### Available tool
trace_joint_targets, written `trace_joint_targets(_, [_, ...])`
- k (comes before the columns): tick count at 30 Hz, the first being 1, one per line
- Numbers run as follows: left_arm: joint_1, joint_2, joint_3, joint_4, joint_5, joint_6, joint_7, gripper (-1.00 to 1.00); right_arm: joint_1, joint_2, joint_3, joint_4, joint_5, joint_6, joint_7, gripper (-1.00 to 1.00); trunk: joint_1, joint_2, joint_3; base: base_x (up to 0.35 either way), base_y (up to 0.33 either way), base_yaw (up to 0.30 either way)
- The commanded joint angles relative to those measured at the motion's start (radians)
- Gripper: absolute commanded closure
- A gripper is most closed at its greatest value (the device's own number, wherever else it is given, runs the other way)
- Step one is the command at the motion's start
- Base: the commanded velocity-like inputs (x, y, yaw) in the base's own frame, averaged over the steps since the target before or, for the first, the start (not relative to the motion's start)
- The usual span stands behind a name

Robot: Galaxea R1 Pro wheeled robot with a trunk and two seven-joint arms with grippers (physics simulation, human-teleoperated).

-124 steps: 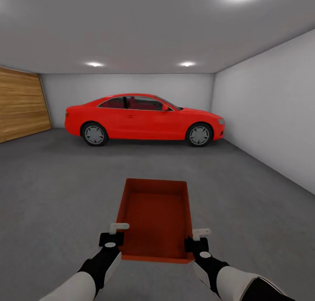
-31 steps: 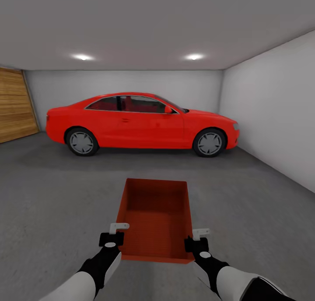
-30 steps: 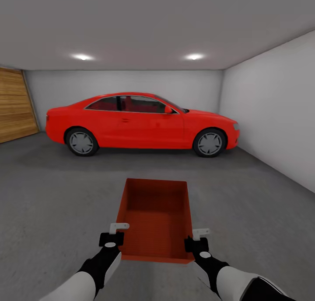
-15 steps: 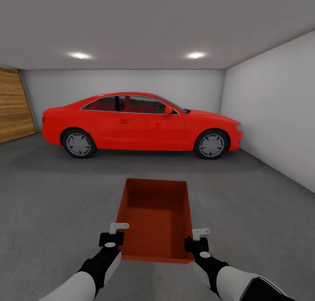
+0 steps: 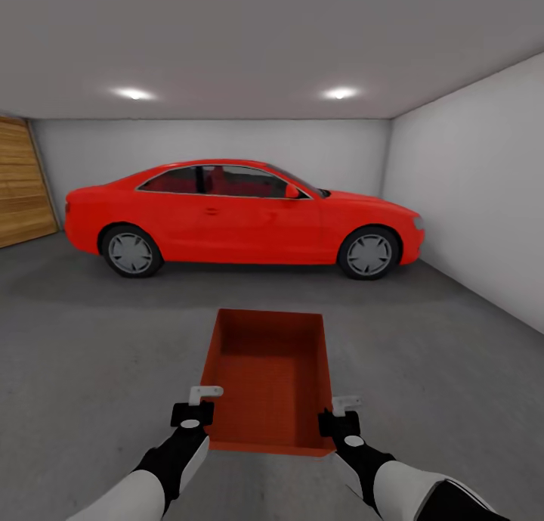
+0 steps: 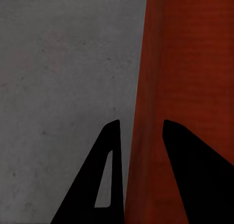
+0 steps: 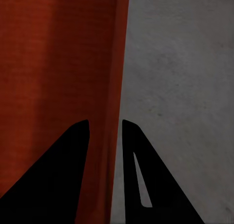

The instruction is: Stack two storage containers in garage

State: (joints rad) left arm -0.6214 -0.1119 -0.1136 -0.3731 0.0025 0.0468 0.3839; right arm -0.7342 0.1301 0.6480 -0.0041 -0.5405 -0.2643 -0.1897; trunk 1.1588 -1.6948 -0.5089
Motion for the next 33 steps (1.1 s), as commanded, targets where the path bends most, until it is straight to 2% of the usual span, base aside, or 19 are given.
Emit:
trace_joint_targets(1, [-0.001, -0.011, 0.017, -0.006, 0.082, 0.005, 0.01, 1.0, 0.0, 0.0, -0.001, 0.003, -0.024, -0.007, -0.037, 1.0, 0.0, 0.0, -0.001, 0.322, 0.0, 0.0])
trace_joint_targets(28, [-0.001, -0.011, 0.017, -0.007, 0.082, 0.005, 0.01, 1.0, 0.0, 0.0, -0.001, 0.003, -0.024, -0.008, -0.037, 1.0, 0.0, 0.0, -0.001, 0.322, 0.0, 0.0])
trace_joint_targets(33, [-0.001, -0.011, 0.017, -0.007, 0.082, 0.005, 0.009, 1.0, 0.0, 0.0, 0.0, 0.003, -0.024, -0.008, -0.036, 1.0, 0.0, 0.0, 0.0, 0.322, 0.0, -0.24])
